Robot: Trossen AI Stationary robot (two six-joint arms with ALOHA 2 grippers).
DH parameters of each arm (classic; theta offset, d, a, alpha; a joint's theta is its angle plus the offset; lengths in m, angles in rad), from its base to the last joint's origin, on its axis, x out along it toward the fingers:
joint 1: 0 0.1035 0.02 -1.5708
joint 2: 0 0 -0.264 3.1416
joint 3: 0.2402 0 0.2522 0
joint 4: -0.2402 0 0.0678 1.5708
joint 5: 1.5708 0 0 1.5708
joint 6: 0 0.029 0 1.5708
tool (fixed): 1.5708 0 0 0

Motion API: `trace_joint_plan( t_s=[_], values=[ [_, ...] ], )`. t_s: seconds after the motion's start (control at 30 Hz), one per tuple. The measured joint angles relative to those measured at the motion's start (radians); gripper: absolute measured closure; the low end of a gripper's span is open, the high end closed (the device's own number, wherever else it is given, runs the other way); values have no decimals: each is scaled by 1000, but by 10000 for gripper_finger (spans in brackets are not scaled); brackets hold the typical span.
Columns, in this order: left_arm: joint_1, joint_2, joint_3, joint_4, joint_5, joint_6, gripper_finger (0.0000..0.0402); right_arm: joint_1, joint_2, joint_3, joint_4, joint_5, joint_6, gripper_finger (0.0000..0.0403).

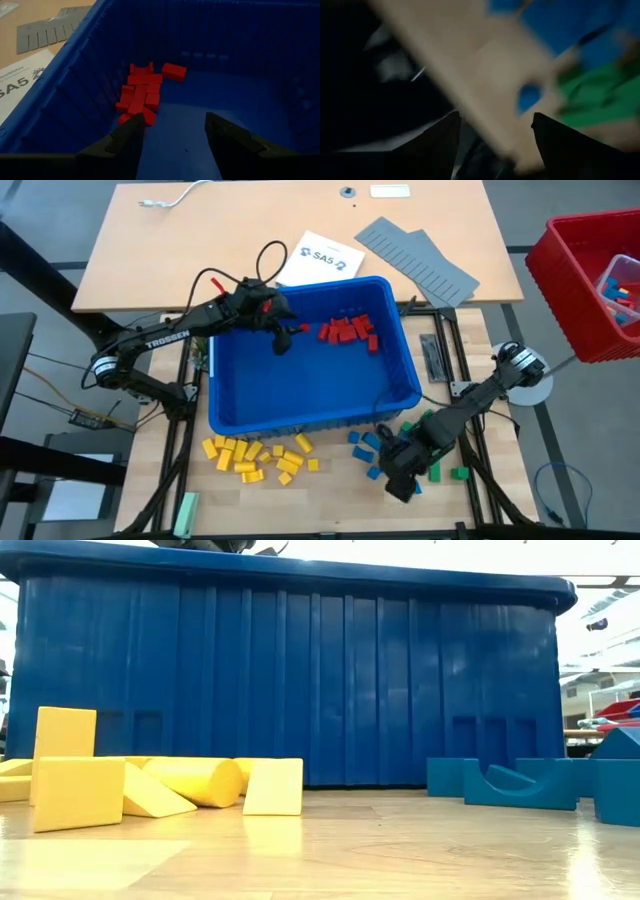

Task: Sort blocks
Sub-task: Remove the blue block from the blue bin

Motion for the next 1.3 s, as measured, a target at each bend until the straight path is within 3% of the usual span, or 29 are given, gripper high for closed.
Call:
trace_joint_plan(
  t_s=[0.1,0.2,0.3,0.47,0.57,0.73,0.93,1.1,1.3],
  values=[
    [0,0,0,0,0,0,183,1,-34,76,-10,-132,26,166],
    [0,0,0,1,0,0,183,-4,-86,152,-17,-81,41,169],
    [0,0,0,1,0,0,183,-35,-149,215,-17,96,5,172],
    [0,0,0,2,0,0,183,-125,-241,260,3,560,-180,171],
    [0,0,0,9,0,0,183,-210,-277,261,11,701,-234,170],
    [0,0,14,16,-9,-1,183,-370,-298,260,-29,699,-367,172],
    [0,0,115,-67,-71,0,183,-552,-300,260,-31,691,-582,171],
    [0,-3,214,-197,-91,73,183,-692,-300,260,-31,632,-749,173],
    [10,-24,205,-237,-104,199,183,-845,-277,240,3,503,-936,174]
  ],
)
